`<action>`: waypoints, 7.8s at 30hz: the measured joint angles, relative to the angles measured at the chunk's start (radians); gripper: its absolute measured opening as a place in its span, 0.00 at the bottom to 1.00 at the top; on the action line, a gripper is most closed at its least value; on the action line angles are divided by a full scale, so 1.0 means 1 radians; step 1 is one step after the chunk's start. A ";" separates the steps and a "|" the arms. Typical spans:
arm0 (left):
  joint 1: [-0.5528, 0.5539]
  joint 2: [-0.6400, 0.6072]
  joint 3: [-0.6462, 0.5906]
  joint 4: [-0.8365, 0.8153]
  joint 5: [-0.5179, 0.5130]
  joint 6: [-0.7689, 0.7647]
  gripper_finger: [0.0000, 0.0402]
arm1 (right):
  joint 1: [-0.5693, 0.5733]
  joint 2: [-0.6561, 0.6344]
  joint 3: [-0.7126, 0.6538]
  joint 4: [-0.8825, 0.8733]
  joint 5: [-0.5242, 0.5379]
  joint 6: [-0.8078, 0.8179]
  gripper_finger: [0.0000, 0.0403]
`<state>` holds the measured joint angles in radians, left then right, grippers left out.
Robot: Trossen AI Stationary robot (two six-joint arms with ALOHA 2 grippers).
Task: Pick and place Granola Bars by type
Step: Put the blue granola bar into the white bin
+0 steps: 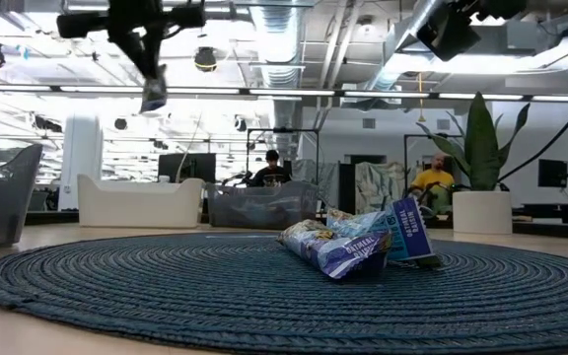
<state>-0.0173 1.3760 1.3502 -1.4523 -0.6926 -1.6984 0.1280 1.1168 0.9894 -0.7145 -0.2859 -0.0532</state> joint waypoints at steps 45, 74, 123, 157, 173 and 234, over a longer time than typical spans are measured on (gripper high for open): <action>-0.019 0.083 -0.002 0.725 0.531 0.666 0.30 | -0.001 0.000 0.000 0.001 0.053 0.027 0.62; -0.316 0.524 -0.002 1.076 0.573 -0.075 0.30 | -0.001 0.000 0.000 -0.003 0.053 0.027 0.62; -0.308 0.406 0.066 1.113 0.250 0.436 0.30 | -0.006 0.083 -0.005 -0.051 0.151 0.188 0.62; -0.685 -0.017 0.018 0.127 0.056 0.636 0.30 | 0.114 0.812 0.190 0.381 0.159 1.023 0.60; -0.781 -0.153 -0.090 0.137 -0.043 0.500 0.30 | 0.101 0.899 0.331 0.251 0.152 0.982 0.13; -0.271 -0.131 -0.090 1.081 0.001 0.785 0.66 | -0.119 0.530 0.649 0.347 0.103 0.444 0.06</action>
<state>-0.2881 1.2449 1.2602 -0.3717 -0.6918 -0.9132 0.0094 1.6469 1.6386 -0.3679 -0.1825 0.3908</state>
